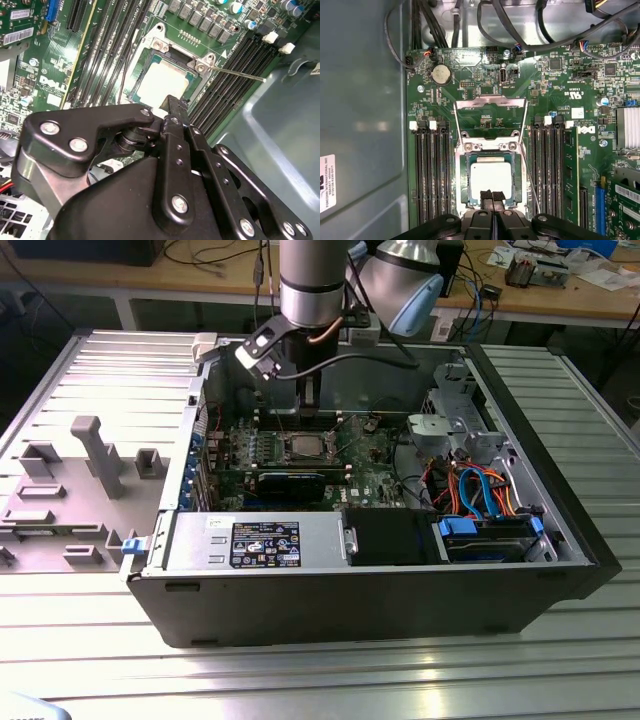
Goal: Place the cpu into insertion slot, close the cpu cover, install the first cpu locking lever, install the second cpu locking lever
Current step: 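Place the cpu into insertion slot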
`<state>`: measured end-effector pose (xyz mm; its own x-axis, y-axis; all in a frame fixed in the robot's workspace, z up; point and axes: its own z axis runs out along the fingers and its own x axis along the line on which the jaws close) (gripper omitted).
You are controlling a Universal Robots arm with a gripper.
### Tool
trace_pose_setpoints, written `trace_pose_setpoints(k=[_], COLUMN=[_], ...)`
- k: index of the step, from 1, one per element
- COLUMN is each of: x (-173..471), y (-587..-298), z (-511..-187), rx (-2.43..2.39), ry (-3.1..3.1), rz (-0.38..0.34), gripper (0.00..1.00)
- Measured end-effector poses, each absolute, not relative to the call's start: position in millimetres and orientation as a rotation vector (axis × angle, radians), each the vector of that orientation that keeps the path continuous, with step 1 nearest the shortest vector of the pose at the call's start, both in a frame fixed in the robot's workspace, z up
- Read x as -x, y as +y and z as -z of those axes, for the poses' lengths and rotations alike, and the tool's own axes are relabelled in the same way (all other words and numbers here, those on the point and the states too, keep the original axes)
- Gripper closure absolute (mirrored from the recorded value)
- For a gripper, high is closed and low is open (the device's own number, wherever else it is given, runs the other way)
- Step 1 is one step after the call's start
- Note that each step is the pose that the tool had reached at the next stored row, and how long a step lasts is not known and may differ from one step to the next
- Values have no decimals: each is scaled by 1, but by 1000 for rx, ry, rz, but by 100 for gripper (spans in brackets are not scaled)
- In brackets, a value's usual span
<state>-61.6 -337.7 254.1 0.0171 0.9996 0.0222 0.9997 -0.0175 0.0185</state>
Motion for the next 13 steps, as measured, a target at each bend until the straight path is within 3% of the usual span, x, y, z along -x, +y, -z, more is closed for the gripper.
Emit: trace_pose_setpoints(k=[13], x=[62], y=[-338], z=[-272], rx=[2239], ry=[-2200], rz=[45], gripper=[89])
